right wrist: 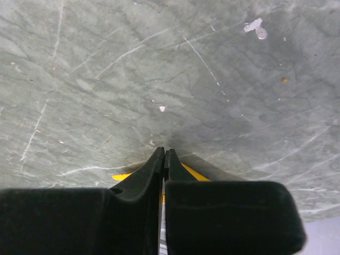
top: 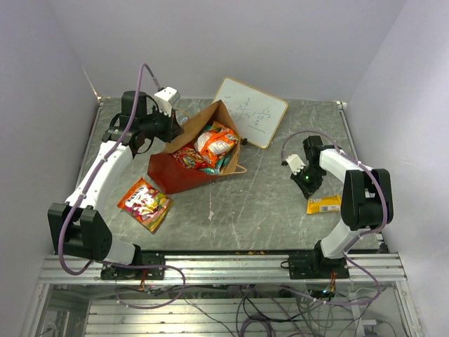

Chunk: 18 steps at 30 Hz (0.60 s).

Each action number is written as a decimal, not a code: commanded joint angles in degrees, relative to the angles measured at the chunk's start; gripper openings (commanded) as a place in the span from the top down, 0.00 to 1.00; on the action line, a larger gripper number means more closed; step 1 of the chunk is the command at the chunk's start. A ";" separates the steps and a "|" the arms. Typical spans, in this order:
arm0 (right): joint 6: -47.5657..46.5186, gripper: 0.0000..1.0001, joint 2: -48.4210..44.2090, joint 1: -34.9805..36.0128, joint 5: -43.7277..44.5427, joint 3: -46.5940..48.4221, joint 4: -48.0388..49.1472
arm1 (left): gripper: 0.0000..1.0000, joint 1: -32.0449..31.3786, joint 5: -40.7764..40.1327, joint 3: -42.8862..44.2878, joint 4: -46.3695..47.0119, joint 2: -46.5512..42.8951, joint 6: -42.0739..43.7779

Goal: Place the snacks into the paper bag
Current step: Pick up the snack from the center of the board.

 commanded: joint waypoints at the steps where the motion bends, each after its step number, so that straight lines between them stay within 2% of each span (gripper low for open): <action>1: 0.36 1.00 -2.40 -0.31 -3.66 2.50 -2.57 | 0.93 0.15 -0.72 -0.66 1.98 -0.97 0.30; 18: 2.84 1.00 -10.87 0.93 -26.53 18.25 -6.77 | 0.93 0.15 0.04 -1.00 2.23 -0.70 0.56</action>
